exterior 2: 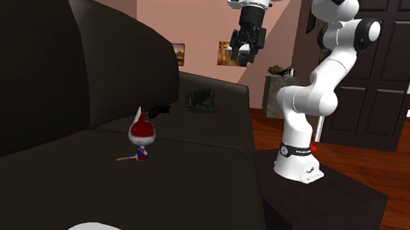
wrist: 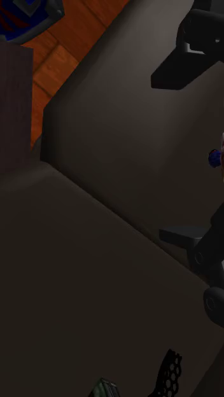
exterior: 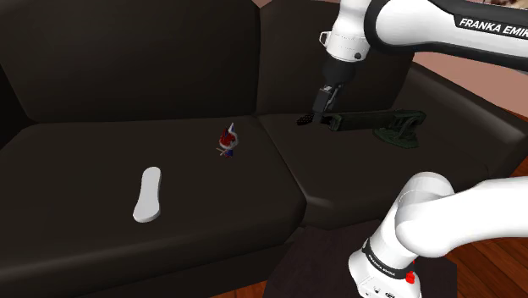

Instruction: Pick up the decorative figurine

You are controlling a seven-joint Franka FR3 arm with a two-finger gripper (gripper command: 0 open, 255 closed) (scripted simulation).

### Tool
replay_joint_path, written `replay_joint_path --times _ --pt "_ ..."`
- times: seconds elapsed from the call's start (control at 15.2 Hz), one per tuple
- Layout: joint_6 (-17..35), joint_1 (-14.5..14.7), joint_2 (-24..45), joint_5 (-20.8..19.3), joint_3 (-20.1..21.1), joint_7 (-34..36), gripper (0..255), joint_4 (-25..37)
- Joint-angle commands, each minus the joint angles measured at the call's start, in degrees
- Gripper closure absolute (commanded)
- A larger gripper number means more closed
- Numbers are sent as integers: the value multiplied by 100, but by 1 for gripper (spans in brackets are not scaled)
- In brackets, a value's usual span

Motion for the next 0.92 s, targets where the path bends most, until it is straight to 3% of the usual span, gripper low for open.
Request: replay_joint_path --times 0.0,0.46,0.86 --pt "0 0 0 0 0 0 0 0" --pt "904 -413 1181 36 1039 2024 0 212" --pt "1375 -868 2553 -377 1822 3836 0 895"
